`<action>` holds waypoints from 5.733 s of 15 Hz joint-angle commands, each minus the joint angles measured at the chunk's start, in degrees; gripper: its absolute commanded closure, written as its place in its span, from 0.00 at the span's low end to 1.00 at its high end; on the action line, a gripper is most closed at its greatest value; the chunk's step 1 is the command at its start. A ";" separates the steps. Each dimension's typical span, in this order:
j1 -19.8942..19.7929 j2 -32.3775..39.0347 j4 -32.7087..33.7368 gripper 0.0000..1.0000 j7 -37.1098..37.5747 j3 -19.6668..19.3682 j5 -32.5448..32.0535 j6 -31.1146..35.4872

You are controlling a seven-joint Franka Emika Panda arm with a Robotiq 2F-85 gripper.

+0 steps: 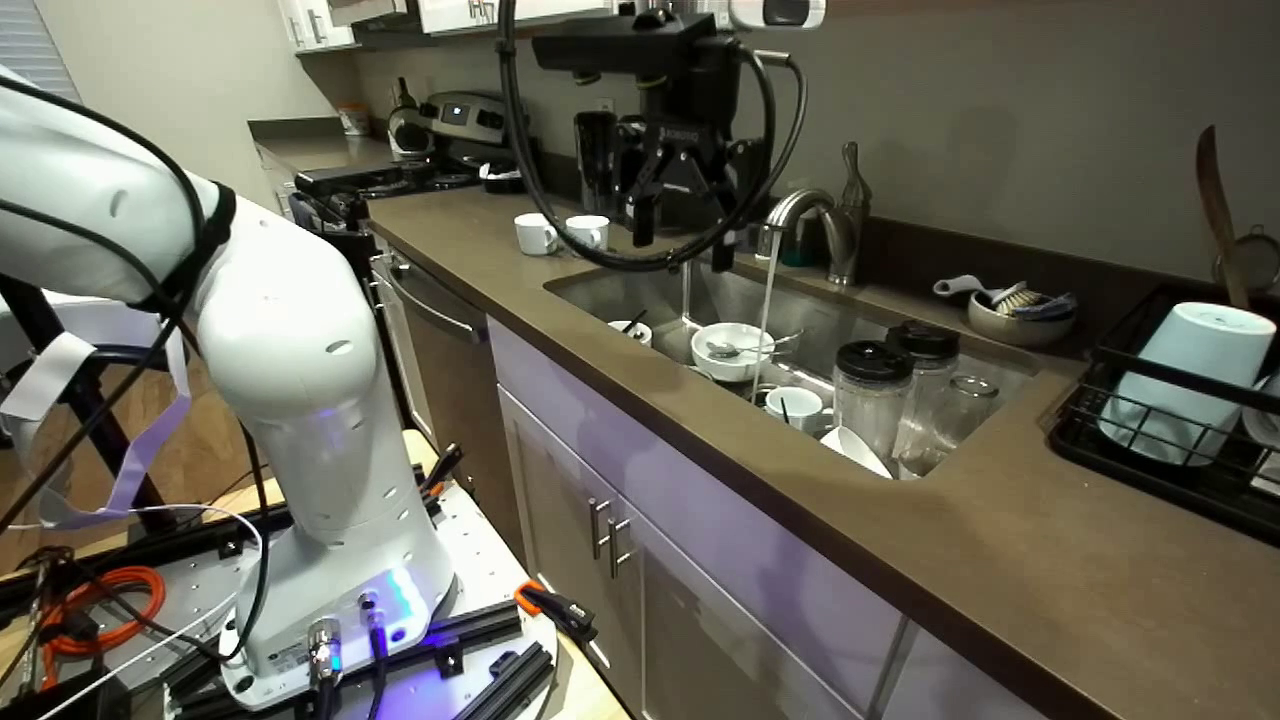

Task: Pick up the white mug on the left side of the counter, put it under the running faucet then place it down on the right side of the counter

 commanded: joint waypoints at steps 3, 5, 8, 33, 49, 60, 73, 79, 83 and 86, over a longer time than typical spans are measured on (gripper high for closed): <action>8.66 15.86 14.18 0.00 0.32 7.96 2.62 0.22; 10.86 21.84 19.92 0.00 -0.48 10.81 2.25 -0.80; 13.11 31.41 29.50 0.00 -1.53 14.51 2.48 -2.18; 16.13 37.94 29.66 0.00 -0.79 24.86 11.14 1.67; 18.58 51.83 34.96 0.00 -21.15 29.35 6.32 8.37; 19.04 62.68 39.15 0.00 -29.35 34.37 8.86 27.12; 19.82 71.36 49.69 0.00 -32.28 34.48 9.27 24.09; 19.83 70.90 47.88 0.00 -32.05 35.09 10.28 25.70; 20.25 71.33 46.40 0.00 -31.27 35.80 10.66 27.10; 20.55 71.83 46.27 0.00 -31.12 36.40 10.87 27.04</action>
